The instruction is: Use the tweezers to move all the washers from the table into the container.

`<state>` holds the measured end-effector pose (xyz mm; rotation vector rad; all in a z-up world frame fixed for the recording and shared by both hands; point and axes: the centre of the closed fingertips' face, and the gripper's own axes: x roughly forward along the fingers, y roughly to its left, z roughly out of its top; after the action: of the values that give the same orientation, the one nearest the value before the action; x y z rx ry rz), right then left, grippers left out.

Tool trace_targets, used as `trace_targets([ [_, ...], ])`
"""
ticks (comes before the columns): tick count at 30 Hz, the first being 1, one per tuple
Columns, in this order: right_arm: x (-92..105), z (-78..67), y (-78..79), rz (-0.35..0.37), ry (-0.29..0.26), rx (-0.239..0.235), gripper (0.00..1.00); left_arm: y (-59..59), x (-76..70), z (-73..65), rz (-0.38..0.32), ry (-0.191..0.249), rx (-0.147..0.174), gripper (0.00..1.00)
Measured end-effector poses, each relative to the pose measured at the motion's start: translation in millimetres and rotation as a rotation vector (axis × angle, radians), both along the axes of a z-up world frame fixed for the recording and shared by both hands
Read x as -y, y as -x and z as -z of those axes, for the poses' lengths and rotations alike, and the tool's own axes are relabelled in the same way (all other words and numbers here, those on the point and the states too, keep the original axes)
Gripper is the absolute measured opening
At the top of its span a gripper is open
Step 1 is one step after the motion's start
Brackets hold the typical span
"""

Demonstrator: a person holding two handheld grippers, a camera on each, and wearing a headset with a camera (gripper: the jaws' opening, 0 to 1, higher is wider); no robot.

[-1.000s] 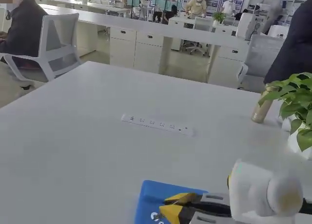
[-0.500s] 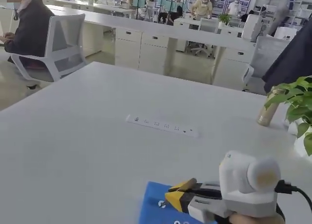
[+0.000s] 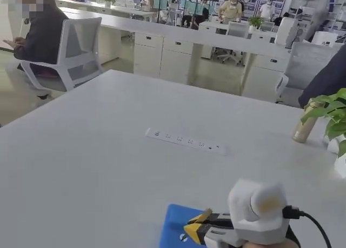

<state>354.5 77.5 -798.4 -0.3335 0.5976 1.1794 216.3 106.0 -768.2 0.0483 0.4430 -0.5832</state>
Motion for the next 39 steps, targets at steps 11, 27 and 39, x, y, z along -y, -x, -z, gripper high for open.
trace_targets([
  [11,3.7,14.0,2.6,0.003,0.024,-0.025,0.03,-0.1,0.1,1.2,0.002,-0.005,-0.006,0.75],
  [27,8.0,16.7,1.8,0.018,0.012,-0.019,0.04,1.0,1.9,0.2,0.006,0.004,-0.007,0.77],
  [39,1.7,-24.0,0.8,0.029,-0.063,0.050,0.04,2.1,1.0,2.9,0.006,-0.006,-0.015,0.76],
])
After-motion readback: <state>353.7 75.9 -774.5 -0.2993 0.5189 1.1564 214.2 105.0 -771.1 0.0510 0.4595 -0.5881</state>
